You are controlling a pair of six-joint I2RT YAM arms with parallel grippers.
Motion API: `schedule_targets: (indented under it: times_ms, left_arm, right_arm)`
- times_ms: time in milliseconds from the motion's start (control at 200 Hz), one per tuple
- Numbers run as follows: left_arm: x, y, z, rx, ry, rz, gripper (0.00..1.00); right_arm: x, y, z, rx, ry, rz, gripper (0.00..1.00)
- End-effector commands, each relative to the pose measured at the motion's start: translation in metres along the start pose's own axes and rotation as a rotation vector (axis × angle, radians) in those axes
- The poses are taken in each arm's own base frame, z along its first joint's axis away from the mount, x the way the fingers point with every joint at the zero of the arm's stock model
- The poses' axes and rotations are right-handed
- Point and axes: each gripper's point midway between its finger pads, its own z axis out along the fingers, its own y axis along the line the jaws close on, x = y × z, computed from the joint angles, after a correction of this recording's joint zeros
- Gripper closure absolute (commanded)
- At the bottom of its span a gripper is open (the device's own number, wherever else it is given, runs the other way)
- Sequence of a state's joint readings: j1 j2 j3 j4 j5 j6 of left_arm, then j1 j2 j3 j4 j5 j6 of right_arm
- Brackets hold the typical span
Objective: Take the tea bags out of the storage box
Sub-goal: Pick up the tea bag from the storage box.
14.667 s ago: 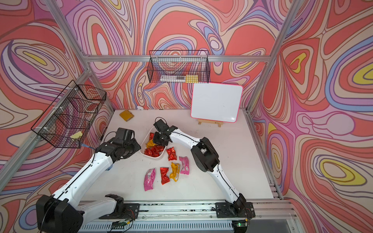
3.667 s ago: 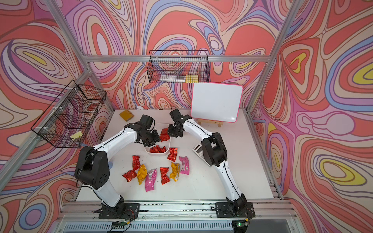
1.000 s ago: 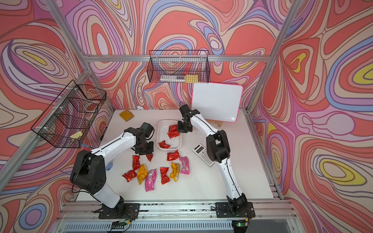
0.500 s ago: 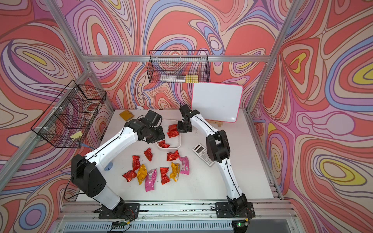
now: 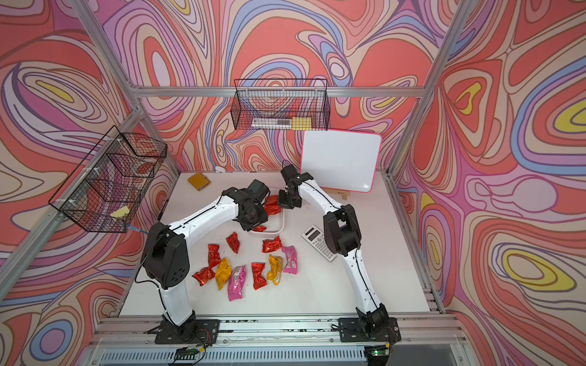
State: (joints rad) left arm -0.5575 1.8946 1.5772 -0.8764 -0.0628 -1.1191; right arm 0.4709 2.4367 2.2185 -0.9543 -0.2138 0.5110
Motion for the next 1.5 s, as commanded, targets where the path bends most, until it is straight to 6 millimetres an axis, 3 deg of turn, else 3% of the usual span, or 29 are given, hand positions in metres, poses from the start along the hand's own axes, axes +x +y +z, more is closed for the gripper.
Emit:
schedule_targets:
  times_ms: [0,285,481,646,856,1117,1307,1492]
  left_arm:
    - [-0.002,0.001,0.013,-0.047,0.008,0.007,0.52]
    - [0.001,0.016,0.033,-0.117,0.027,-0.01,0.5]
    - [0.001,0.015,0.052,-0.127,0.035,0.006,0.53]
    - [0.003,0.019,0.06,-0.135,0.042,0.004,0.58]
    - [-0.001,0.018,0.059,-0.13,0.026,0.02,0.77]
    - [-0.012,0.007,0.035,-0.075,-0.022,0.063,1.0]
    - [-0.024,-0.001,-0.015,-0.008,-0.096,0.147,1.0]
    - [-0.013,0.022,-0.054,0.028,-0.111,0.174,1.0]
  right_arm:
    - [0.004,-0.002,-0.002,0.04,-0.004,0.002,0.99]
    - [0.004,0.003,-0.009,0.041,-0.015,0.005,0.99]
    - [0.008,0.006,-0.008,0.04,-0.004,0.003,0.99]
    - [0.01,0.007,-0.006,0.041,-0.001,0.004,0.99]
    - [0.01,0.007,-0.006,0.036,0.002,0.007,0.99]
    - [0.011,0.007,-0.006,0.039,0.003,0.007,0.99]
    - [0.01,0.006,-0.003,0.046,0.005,0.0,0.99]
    - [0.009,0.006,-0.001,0.045,0.004,-0.005,0.99]
